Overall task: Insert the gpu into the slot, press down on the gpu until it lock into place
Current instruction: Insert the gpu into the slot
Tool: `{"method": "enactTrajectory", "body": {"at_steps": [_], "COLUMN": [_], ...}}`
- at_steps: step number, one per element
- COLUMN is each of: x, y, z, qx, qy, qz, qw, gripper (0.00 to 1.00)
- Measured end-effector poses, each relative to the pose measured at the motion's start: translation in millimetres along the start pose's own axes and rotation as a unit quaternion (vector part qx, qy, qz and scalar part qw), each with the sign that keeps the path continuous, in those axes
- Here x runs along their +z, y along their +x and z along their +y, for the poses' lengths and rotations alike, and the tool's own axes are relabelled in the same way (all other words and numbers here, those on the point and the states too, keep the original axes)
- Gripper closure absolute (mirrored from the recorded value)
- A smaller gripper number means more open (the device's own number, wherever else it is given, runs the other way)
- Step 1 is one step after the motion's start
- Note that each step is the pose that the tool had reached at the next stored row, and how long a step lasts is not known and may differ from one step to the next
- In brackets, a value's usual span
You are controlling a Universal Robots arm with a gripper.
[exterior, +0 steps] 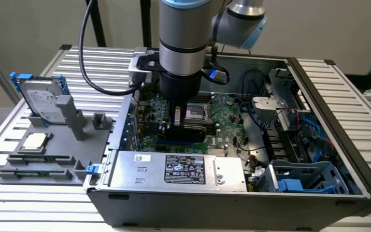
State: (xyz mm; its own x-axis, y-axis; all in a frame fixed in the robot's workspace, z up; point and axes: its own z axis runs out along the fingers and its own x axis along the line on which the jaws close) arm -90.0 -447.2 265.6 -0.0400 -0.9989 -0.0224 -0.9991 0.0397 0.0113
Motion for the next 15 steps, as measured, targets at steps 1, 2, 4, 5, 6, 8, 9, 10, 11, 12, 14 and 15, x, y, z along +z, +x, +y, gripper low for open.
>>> {"method": "enactTrajectory", "body": {"at_steps": [1,2,4,5,6,8,9,10,11,12,14,15], "x": [0.2,0.5,1.1,1.5,1.9,2.5,2.8,3.0,3.2,3.4,3.9,4.3], "y": [-0.1,-0.2,-0.2,-0.3,-0.3,-0.3,-0.3,-0.3,-0.3,-0.3,-0.4,-0.4], "z": [0.0,0.0,0.0,0.0,0.0,0.0,0.1,0.0,0.0,0.0,0.0,0.0], "qx": [0.0,-0.001,-0.002,-0.002,-0.002,-0.002,-0.002,-0.002,-0.002,-0.002,-0.002,-0.002], "qy": [0.0,0.0,0.0,0.0,-0.0001,-0.0004,-0.0007,-0.0009,-0.001,-0.001,-0.0011,-0.0013], "qz": [-0.0001,-0.0003,-0.0006,-0.0008,-0.0008,-0.0007,-0.0007,-0.0006,-0.0006,-0.0006,-0.0006,-0.0006], "qw": [1.0,1.0,1.0,1.0,1.0,1.0,1.0,1.0,1.0,1.0,1.0,1.0], "gripper": [0.74,0.74,0.74,0.74,0.74,0.74,0.74,0.74,0.74,0.74,0.74,0.74]}}
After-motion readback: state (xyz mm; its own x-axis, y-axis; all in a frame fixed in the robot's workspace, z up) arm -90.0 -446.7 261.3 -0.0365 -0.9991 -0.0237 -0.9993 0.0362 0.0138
